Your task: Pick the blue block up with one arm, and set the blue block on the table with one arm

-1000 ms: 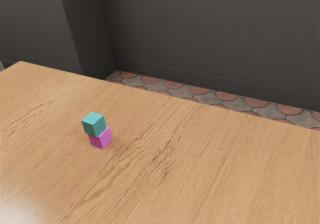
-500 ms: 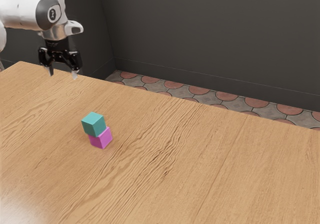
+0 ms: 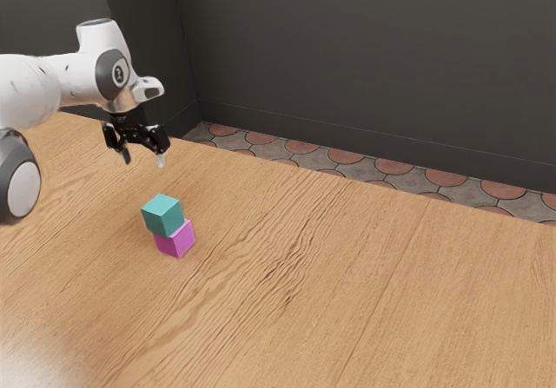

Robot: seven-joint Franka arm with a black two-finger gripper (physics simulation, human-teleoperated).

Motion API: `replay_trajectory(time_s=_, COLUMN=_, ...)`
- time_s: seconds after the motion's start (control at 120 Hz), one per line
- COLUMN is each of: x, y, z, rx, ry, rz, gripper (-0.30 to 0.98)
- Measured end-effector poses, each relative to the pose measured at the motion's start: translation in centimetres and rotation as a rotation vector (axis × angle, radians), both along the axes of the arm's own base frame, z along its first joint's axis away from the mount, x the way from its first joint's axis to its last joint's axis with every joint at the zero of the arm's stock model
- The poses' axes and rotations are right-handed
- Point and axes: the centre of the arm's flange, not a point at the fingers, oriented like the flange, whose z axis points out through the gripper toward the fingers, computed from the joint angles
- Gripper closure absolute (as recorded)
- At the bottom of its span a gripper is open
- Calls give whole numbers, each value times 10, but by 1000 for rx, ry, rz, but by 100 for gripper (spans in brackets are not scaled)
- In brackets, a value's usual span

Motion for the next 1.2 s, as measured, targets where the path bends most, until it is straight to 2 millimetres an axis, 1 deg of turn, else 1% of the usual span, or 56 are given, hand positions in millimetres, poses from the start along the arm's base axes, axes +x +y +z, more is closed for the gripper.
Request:
replay_trajectory(time_s=0.042, x=-3, y=-6, z=-4, rx=-13, ry=0, rz=-46, gripper=0)
replay_trajectory(time_s=0.1, x=-3, y=-15, z=-8, rx=-22, ry=-4, rz=-116, gripper=0)
replay_trajectory(time_s=0.183, x=-2, y=-24, z=-7, rx=-18, ry=-13, rz=-217, gripper=0)
replay_trajectory(time_s=0.225, x=-8, y=-31, z=-4, rx=-30, ry=-14, rz=-262, gripper=0)
replay_trajectory(time_s=0.292, x=-22, y=-38, z=-11, rx=-56, ry=0, rz=-314, gripper=0)
replay_trajectory(time_s=0.383, x=-31, y=-45, z=-15, rx=-71, ry=-4, rz=-360, gripper=0)
replay_trajectory(time_s=0.475, x=-40, y=-47, z=-21, rx=-76, ry=2, rz=-367, gripper=0)
replay_trajectory(time_s=0.558, x=-41, y=-51, z=-23, rx=-71, ry=4, rz=-366, gripper=0)
replay_trajectory(time_s=0.658, x=-42, y=-67, z=-20, rx=-56, ry=13, rz=-383, gripper=1)
replay_trajectory(time_s=0.717, x=-47, y=-71, z=-20, rx=-49, ry=24, rz=-381, gripper=1)
replay_trajectory(time_s=0.85, x=-58, y=-73, z=-26, rx=-45, ry=51, rz=-354, gripper=1)
replay_trajectory(time_s=0.967, x=-61, y=-78, z=-39, rx=-48, ry=76, rz=-339, gripper=1)
replay_trajectory(time_s=1.2, x=-61, y=-75, z=-38, rx=-18, ry=86, rz=-329, gripper=1)
